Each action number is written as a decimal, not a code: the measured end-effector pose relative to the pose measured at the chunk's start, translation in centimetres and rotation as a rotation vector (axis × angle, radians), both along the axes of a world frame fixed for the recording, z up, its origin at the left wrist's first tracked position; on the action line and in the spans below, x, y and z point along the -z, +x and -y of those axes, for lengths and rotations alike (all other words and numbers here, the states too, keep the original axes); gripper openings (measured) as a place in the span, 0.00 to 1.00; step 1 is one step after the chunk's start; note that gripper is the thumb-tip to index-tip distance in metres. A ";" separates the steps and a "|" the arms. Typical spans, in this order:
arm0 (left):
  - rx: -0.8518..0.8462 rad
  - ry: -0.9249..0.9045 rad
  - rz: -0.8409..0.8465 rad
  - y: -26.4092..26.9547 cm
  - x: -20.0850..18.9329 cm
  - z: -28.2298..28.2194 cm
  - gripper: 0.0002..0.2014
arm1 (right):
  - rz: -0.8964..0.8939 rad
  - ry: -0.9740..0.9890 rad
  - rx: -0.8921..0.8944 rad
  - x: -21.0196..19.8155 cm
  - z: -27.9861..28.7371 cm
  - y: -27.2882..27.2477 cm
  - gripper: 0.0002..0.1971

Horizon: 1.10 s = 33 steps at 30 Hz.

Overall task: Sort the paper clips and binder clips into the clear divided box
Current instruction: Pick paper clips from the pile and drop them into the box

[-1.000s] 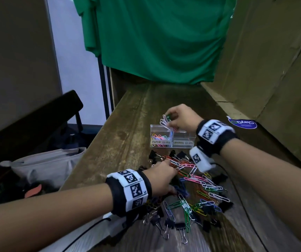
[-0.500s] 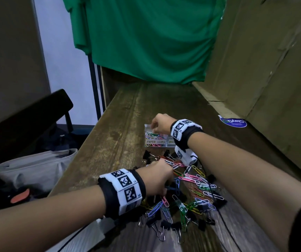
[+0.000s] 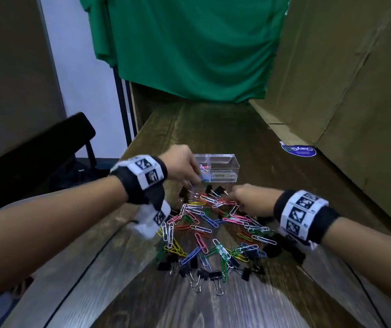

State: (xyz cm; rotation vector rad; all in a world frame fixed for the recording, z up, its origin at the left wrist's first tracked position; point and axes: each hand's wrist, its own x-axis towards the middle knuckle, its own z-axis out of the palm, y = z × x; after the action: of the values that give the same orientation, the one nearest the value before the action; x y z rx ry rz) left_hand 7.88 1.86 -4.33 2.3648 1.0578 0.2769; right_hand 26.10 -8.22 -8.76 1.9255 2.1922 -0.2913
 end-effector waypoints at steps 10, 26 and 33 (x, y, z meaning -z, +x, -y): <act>-0.207 0.113 0.036 3.1 -1.4 -6.6 0.10 | 0.010 -0.126 0.027 0.1 1.9 0.8 0.39; 0.044 0.122 -0.183 4.5 1.0 -8.2 0.17 | -0.060 0.004 -0.215 1.3 -0.3 -2.0 0.16; 0.189 0.203 -0.298 1.4 0.5 -1.0 0.07 | -0.134 0.067 -0.083 1.2 -0.5 -1.9 0.12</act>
State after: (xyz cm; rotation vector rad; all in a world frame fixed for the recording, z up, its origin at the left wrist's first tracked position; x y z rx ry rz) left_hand 9.24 2.88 -4.84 2.7298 0.9626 -0.0419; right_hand 24.16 -7.68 -10.00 1.8935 2.3896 -0.3471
